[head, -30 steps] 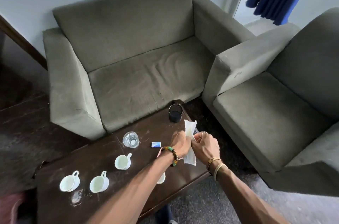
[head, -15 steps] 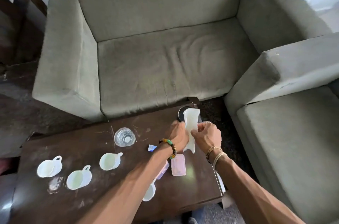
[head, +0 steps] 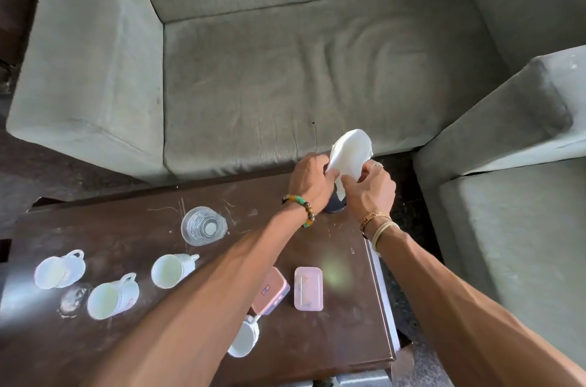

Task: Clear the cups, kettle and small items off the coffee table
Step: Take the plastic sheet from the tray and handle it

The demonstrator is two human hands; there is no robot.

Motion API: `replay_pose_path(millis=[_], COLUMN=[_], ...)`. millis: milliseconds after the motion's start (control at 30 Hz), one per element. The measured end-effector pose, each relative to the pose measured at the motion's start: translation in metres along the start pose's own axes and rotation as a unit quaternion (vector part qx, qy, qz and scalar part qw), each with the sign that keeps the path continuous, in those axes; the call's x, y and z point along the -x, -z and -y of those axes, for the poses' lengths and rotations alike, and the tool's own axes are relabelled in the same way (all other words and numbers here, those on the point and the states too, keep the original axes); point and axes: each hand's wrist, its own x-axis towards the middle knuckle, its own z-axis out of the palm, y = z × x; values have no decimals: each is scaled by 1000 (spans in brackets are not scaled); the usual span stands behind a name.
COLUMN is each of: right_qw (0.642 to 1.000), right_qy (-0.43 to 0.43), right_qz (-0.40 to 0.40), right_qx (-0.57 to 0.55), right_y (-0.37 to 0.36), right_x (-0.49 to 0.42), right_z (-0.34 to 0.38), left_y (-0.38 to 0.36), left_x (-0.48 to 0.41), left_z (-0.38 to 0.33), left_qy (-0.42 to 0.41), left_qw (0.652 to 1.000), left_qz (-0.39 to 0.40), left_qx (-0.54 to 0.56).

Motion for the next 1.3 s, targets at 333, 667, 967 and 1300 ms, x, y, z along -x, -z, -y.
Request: replay_pose_path(millis=[333,667,967,1300], right_qw=[998,1000,997,999], right_qy=[-47,-11,-10,33], right_qz=[-28,-18,14,-15], right_qx=[34,12,75,9], right_y=[-40,-28,-37,-18], right_x=[-12,-9,-11,-8], right_z=[-39,-31,-47,-33], left_y=[-40,-34,-49,-37], left_x=[-11,-10,-10,-13], left_z=[45,47,57,50], left_qy=[53,7,-2,-47], left_qw=[998,1000,997,999], left_qz=[20,12,40,-4], left_qx=[-14,-16,-64,-27])
